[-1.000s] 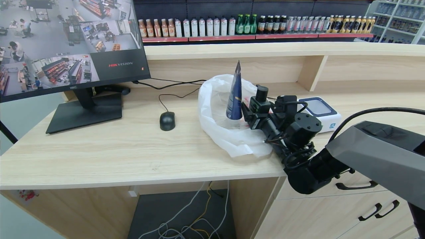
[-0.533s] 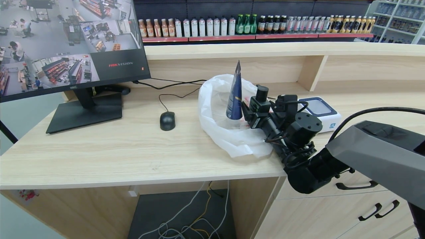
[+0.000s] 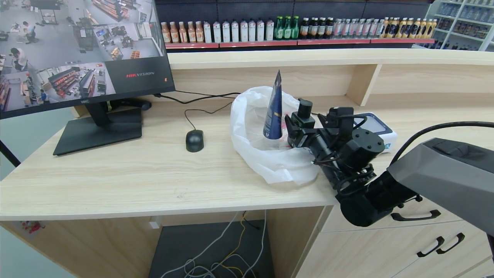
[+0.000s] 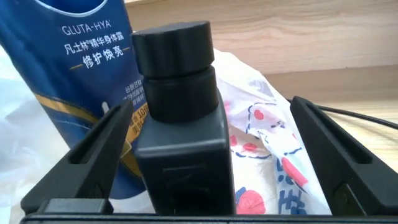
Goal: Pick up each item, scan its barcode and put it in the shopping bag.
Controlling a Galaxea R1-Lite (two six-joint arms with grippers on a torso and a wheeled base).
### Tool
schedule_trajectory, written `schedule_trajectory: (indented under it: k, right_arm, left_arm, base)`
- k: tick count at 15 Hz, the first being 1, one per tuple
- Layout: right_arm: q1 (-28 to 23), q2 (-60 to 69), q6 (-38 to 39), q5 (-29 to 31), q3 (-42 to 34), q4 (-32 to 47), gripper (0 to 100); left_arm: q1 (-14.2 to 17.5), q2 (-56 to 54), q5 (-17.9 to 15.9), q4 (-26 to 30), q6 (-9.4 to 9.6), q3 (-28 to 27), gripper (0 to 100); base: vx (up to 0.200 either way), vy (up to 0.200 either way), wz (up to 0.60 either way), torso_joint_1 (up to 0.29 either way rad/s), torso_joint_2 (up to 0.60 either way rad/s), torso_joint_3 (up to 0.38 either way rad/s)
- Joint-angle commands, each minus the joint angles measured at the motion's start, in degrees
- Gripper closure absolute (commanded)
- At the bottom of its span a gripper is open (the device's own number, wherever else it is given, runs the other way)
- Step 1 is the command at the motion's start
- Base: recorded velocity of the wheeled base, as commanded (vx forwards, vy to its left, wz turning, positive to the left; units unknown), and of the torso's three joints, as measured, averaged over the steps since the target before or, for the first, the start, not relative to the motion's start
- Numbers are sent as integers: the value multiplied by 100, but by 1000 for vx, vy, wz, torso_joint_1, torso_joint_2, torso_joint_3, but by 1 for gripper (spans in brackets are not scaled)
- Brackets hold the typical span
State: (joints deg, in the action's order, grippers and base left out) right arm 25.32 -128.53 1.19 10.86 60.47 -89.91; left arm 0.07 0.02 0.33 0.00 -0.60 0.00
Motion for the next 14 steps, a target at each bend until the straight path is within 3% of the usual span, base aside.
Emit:
schedule_trajectory:
  k: [1, 5, 7, 13, 14]
  right_arm:
    - [34, 478, -23, 65, -571, -9, 0]
    - [52, 1242, 4, 127, -1125, -9, 0]
    - [43, 1980, 30, 127, -1837, -9, 0]
    - [78, 5268, 65, 83, -5994, -9, 0]
    - [87, 5830, 83, 118, -6047, 158, 0]
  left_arm:
    - [1, -2, 2, 0, -2, 0, 0]
    - [1, -2, 2, 0, -2, 0, 0]
    - [1, -2, 2, 0, -2, 0, 0]
    - [1, -2, 2, 0, -11, 0, 0]
    - [1, -2, 2, 0, -2, 0, 0]
  base:
    - [0, 0, 0, 0, 0, 0]
    - [0, 0, 0, 0, 0, 0]
    - [0, 0, 0, 0, 0, 0]
    - [0, 0, 0, 0, 0, 0]
    - [0, 0, 0, 0, 0, 0]
